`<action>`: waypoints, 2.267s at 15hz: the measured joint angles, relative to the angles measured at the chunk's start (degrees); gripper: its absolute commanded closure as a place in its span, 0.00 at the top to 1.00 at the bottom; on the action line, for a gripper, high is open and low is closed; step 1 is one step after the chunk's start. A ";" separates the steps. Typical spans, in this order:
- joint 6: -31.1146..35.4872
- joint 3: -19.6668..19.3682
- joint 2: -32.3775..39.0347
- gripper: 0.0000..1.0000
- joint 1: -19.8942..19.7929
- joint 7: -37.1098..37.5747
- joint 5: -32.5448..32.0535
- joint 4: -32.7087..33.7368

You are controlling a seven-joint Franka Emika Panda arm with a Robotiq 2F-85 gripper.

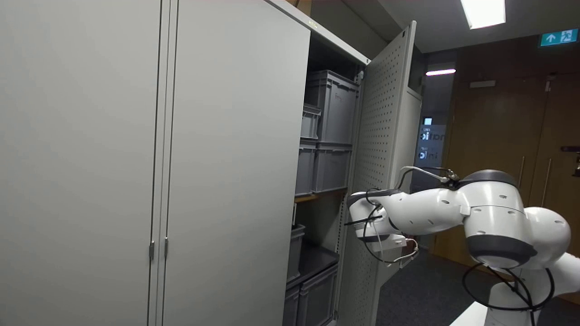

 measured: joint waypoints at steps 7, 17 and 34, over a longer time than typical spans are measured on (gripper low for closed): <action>0.00 -1.38 0.00 1.00 -0.03 1.15 0.00 -3.90; -0.18 -3.31 0.00 1.00 -0.87 1.77 0.00 -7.47; -0.27 -5.03 0.02 1.00 -4.81 4.27 0.01 -15.73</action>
